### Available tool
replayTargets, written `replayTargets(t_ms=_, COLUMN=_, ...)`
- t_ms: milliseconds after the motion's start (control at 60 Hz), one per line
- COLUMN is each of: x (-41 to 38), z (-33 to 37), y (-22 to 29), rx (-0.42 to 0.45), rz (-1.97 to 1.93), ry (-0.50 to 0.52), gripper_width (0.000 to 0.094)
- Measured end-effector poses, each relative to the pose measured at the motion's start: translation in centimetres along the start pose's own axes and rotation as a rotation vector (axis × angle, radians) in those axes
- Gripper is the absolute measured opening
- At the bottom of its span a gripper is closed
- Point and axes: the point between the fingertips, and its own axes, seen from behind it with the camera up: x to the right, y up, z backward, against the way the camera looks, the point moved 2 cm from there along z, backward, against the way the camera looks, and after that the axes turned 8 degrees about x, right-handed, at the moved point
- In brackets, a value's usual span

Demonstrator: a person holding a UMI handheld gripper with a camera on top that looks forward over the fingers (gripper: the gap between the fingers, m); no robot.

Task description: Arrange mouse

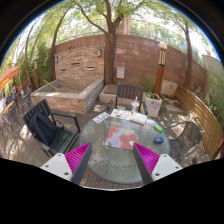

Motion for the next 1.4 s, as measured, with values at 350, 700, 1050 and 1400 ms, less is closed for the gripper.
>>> replayTargets(t_ms=350, x=9.8, z=-6.9, y=-11.9, rx=-0.139, rz=-0.071, ry=-0.105, gripper_width=0.0849)
replayTargets(t_ms=700, x=27.2, z=-24.2, y=-20.4, rx=-0.110, rz=-0.035, ry=-0.213, gripper_width=0.0853)
replayTargets(t_ms=1050, x=36.0, z=-40.0, y=-23.0, rx=-0.146, rz=-0.173, ry=-0.211, gripper_width=0.0849)
replayTargets(t_ms=1400, x=39.8, z=-47.6, y=-20.0, rx=-0.126, rz=-0.237, ry=-0.250, gripper_width=0.0779)
